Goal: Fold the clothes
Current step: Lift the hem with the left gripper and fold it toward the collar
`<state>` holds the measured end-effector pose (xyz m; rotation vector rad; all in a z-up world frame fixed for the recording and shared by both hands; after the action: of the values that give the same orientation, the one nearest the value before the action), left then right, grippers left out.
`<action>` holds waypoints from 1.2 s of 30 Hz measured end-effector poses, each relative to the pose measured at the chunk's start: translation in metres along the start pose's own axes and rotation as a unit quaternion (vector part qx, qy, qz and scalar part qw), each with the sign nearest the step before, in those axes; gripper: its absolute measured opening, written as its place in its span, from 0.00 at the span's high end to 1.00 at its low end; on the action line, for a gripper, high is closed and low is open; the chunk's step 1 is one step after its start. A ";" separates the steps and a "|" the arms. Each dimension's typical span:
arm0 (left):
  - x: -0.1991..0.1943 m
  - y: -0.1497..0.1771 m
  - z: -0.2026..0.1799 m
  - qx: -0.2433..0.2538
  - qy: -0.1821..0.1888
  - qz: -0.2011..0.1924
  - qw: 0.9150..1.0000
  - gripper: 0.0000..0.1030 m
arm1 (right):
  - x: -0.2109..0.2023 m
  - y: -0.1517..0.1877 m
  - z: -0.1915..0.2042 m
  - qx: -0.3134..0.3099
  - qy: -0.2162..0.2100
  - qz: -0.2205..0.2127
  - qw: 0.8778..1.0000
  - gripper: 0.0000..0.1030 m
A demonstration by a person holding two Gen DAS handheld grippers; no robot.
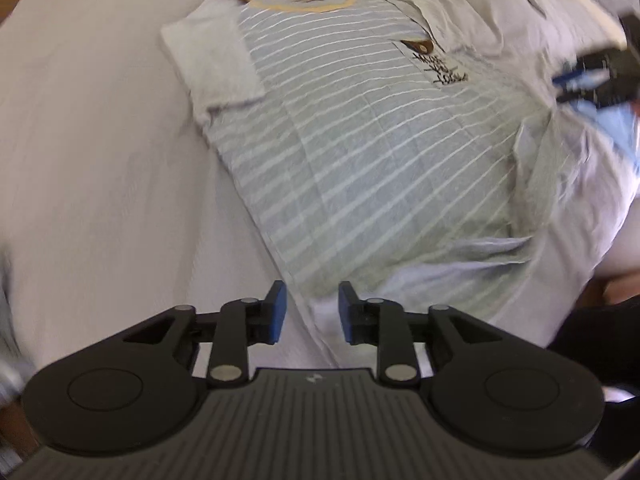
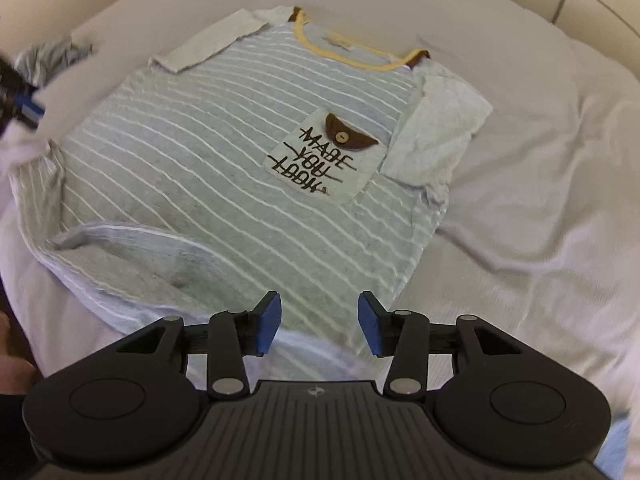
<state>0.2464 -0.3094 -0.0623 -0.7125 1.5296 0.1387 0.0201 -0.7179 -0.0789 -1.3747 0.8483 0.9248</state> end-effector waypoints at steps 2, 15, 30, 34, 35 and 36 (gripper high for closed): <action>0.003 0.008 -0.004 -0.008 0.002 0.002 1.000 0.69 | -0.003 0.009 0.000 0.007 -0.007 0.001 1.000 0.56; 0.047 0.015 -0.029 0.071 -0.020 0.020 0.997 0.98 | -0.004 0.048 -0.015 0.047 0.000 0.027 0.999 0.56; 0.014 0.006 -0.021 0.066 -0.028 -0.037 0.997 0.99 | -0.004 0.071 -0.015 0.107 0.023 0.012 0.994 0.49; 0.019 0.008 -0.019 0.067 -0.031 -0.029 0.997 0.99 | 0.005 0.073 -0.035 0.196 -0.005 -0.009 0.981 0.49; 0.021 0.009 -0.018 0.068 -0.032 -0.026 0.997 0.99 | 0.008 0.073 -0.040 0.217 -0.013 -0.013 0.976 0.49; 0.022 0.009 -0.018 0.068 -0.034 -0.024 0.997 0.99 | 0.011 0.072 -0.045 0.236 -0.020 -0.017 0.971 0.49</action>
<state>0.2283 -0.3185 -0.0838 -0.6284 1.4423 0.0217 -0.0397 -0.7637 -0.1201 -0.9500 0.9395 0.6654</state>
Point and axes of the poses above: each gripper's, at about its wrist camera, not at the fingertips, and x roughly the way its jaws point, z to its left, y to its underside, the point moved 2 cm from there along x, roughly the way its jaws point, and after that the axes turned 1 degree about -y, right-handed, at the moved point
